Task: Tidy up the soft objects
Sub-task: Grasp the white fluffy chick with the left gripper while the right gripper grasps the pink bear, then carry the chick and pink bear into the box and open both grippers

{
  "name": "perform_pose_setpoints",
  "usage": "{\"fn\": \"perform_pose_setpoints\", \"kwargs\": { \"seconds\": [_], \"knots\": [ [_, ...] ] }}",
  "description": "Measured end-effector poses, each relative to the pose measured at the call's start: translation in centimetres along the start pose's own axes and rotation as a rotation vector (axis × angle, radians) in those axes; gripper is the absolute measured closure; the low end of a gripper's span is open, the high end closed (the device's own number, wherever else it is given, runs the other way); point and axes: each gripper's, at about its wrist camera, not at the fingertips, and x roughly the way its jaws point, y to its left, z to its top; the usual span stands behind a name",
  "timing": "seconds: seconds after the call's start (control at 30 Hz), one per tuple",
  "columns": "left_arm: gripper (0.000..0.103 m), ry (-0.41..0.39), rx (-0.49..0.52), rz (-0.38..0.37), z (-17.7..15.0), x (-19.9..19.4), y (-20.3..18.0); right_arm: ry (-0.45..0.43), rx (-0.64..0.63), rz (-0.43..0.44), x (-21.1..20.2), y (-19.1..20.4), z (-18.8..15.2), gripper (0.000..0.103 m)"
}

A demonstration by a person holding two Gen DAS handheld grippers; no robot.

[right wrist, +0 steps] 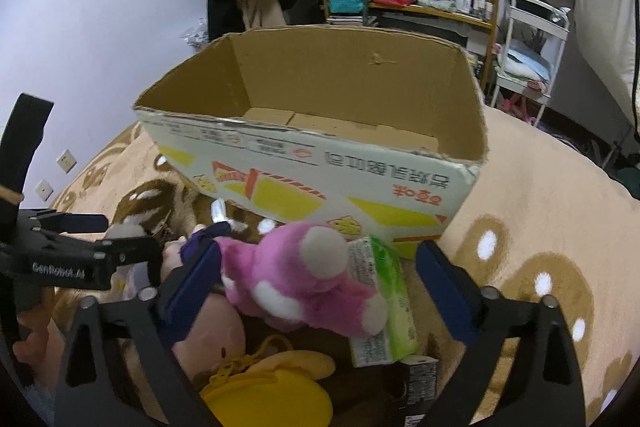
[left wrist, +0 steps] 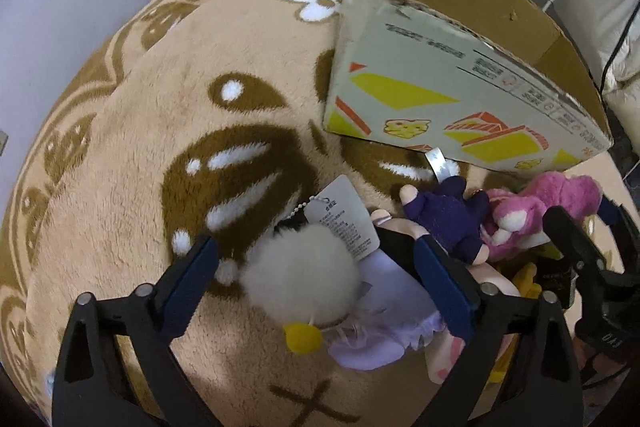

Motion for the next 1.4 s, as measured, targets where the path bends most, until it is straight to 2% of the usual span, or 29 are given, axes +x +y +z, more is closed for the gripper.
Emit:
{"fn": "perform_pose_setpoints", "kwargs": {
  "seconds": [0.2,0.23,0.27,0.33,0.37,0.43,0.53,0.6,0.63,0.73,0.77,0.8,1.0,1.07,1.23,1.4],
  "knots": [
    [0.009,-0.02,-0.036,0.012,0.0,-0.6,1.0,0.01,-0.009,0.033,0.1,0.2,-0.1,0.027],
    [0.014,-0.015,-0.038,0.023,-0.1,-0.5,1.0,0.015,-0.009,0.038,0.2,0.2,-0.1,0.033],
    [0.017,0.005,-0.044,0.031,-0.1,-0.1,1.1,0.016,-0.011,0.035,0.3,0.3,-0.1,0.034],
    [0.027,0.039,-0.061,0.025,-0.2,0.6,1.5,0.007,-0.015,0.035,0.3,0.4,-0.2,0.034],
    [0.028,0.042,-0.071,0.02,-0.2,0.7,1.7,0.005,-0.015,0.037,0.3,0.4,-0.3,0.035],
    [0.04,0.053,-0.084,0.037,-0.2,1.0,2.0,0.004,-0.016,0.039,0.4,0.4,-0.3,0.035],
    [0.052,0.145,-0.098,0.016,-0.5,2.7,2.2,0.002,-0.007,0.048,0.5,0.2,-0.1,0.035],
    [0.058,0.155,-0.093,0.009,-0.5,2.9,2.1,0.001,0.001,0.059,0.6,0.1,0.0,0.038],
    [0.062,0.15,-0.088,0.004,-0.5,2.9,1.9,0.0,0.002,0.058,0.6,0.1,0.1,0.044],
    [0.072,0.15,-0.081,-0.004,-0.5,3.0,1.8,-0.006,0.02,0.077,0.3,-0.3,0.3,0.053],
    [0.073,0.146,-0.073,0.005,-0.6,2.9,1.7,-0.005,0.026,0.089,0.3,-0.4,0.3,0.065],
    [0.074,0.141,-0.07,0.008,-0.6,2.8,1.5,0.002,0.032,0.113,0.3,-0.4,0.4,0.073],
    [0.075,0.042,-0.051,0.017,-1.1,0.3,0.7,-0.017,0.01,0.115,-0.5,0.3,0.2,0.074],
    [0.075,-0.029,-0.039,0.025,-1.2,-1.3,0.5,-0.044,0.009,0.112,-1.2,0.4,0.3,0.074],
    [0.075,-0.185,0.006,0.02,-1.4,-5.7,-0.2,-0.137,-0.004,0.105,-4.1,1.1,0.8,0.074],
    [0.075,-0.376,0.072,0.034,-1.2,-10.0,-1.4,-0.285,-0.025,0.068,-8.3,2.1,1.1,0.074]
  ]
}}
